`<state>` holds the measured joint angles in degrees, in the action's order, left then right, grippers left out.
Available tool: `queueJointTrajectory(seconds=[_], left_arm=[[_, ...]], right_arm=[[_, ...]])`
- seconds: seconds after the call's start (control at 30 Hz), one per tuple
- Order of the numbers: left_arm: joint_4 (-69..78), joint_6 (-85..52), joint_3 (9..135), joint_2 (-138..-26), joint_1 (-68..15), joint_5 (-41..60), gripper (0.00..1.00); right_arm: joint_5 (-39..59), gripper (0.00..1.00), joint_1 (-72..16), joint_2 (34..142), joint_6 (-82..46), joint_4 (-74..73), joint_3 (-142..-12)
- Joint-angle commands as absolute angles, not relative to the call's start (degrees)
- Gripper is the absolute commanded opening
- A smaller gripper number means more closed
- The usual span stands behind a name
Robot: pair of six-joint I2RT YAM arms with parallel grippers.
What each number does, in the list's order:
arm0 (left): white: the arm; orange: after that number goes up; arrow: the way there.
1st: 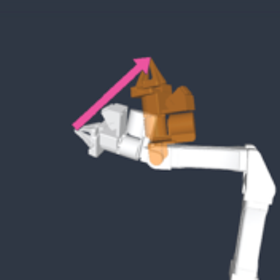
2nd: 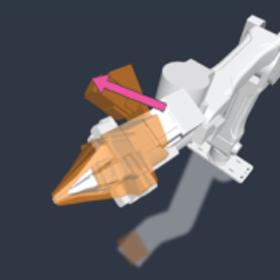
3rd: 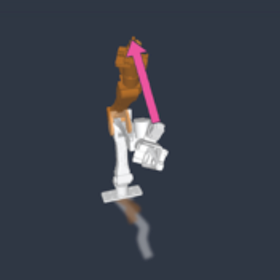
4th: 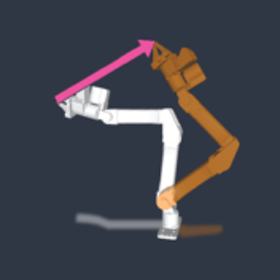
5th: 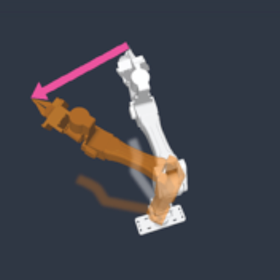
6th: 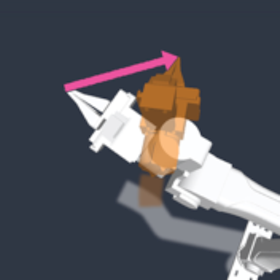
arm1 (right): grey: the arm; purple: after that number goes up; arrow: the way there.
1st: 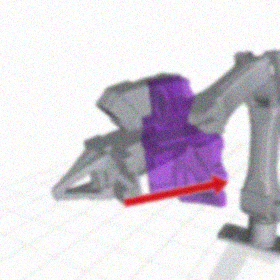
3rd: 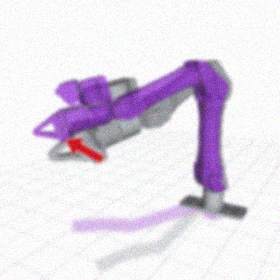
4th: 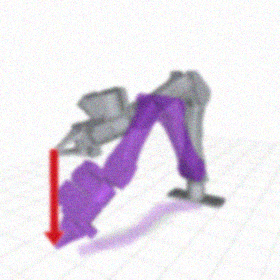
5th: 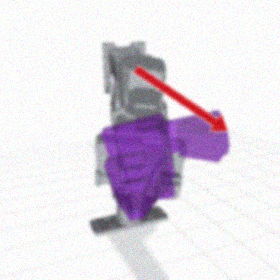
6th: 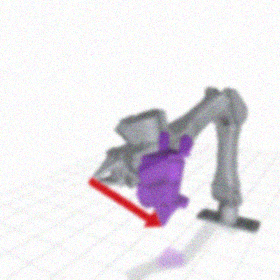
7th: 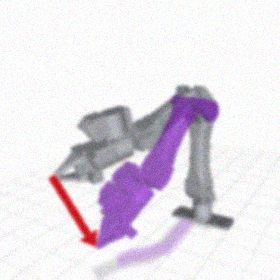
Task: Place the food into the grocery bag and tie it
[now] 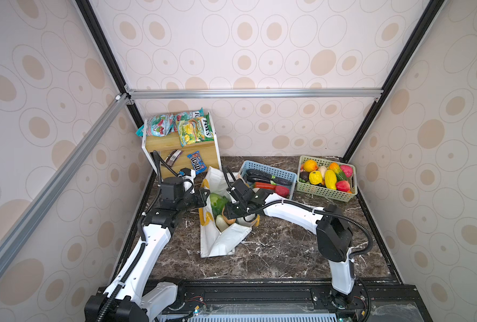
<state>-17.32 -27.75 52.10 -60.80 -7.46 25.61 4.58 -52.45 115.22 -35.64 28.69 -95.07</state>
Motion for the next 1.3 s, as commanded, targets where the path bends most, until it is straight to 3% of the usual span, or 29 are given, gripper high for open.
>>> queueJointTrajectory(seconds=[0.0, 0.33, 0.8, 1.27], left_arm=[[-14.7, -26.1, 54.5, -58.8, -7.6, 26.0, 0.0], [-15.0, -26.0, 54.4, -58.9, -7.5, 25.1, 0.0], [-14.0, -26.4, 53.7, -59.5, -7.6, 24.5, 0.0], [-13.2, -27.1, 53.7, -59.7, -7.5, 24.0, 0.0]], right_arm=[[4.0, 0.51, -53.0, 116.6, -36.8, 29.9, -95.6], [4.6, 0.69, -53.0, 113.3, -36.5, 32.0, -98.0], [-0.7, 0.73, -52.4, 102.9, -32.3, 37.7, -99.8], [-2.3, 0.5, -43.6, 95.0, -29.0, 43.2, -90.6]])
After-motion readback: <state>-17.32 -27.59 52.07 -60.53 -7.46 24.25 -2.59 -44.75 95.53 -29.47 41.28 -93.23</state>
